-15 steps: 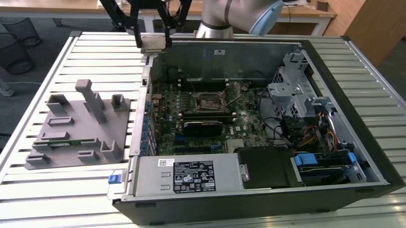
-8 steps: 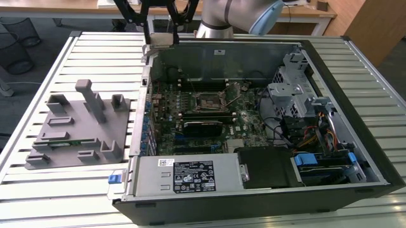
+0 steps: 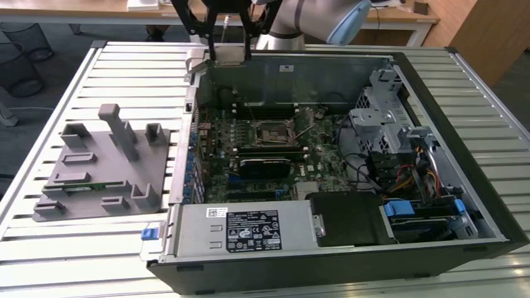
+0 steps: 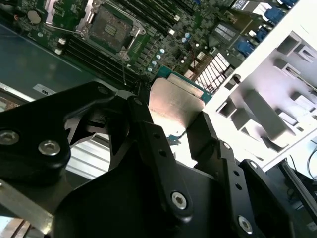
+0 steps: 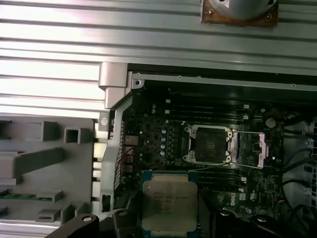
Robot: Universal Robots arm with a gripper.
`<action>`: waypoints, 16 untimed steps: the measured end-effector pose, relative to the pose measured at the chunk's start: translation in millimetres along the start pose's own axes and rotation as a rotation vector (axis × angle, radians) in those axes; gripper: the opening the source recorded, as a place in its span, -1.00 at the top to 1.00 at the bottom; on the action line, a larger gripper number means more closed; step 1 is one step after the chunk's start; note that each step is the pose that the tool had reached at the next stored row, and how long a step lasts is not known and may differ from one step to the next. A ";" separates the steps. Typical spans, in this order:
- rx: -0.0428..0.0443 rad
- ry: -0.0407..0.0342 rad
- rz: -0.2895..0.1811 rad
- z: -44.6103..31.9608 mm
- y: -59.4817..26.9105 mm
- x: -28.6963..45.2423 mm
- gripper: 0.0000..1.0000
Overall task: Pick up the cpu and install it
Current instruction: 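Pick up the cpu and move it towards the insertion slot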
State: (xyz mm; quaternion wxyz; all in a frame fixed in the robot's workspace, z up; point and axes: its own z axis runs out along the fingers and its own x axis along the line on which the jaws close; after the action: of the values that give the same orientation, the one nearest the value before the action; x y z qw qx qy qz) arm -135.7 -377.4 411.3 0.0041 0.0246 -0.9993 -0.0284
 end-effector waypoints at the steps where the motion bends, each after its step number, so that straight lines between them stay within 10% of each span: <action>1: 0.0000 -0.0003 0.000 0.5 -0.1 -2.9 -0.08; 16: 0.0003 -0.0057 0.002 5.1 -1.6 -36.3 -0.08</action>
State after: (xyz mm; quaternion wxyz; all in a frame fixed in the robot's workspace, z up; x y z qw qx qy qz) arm -99.4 -377.0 405.9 0.0013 0.0235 -0.9993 -0.0283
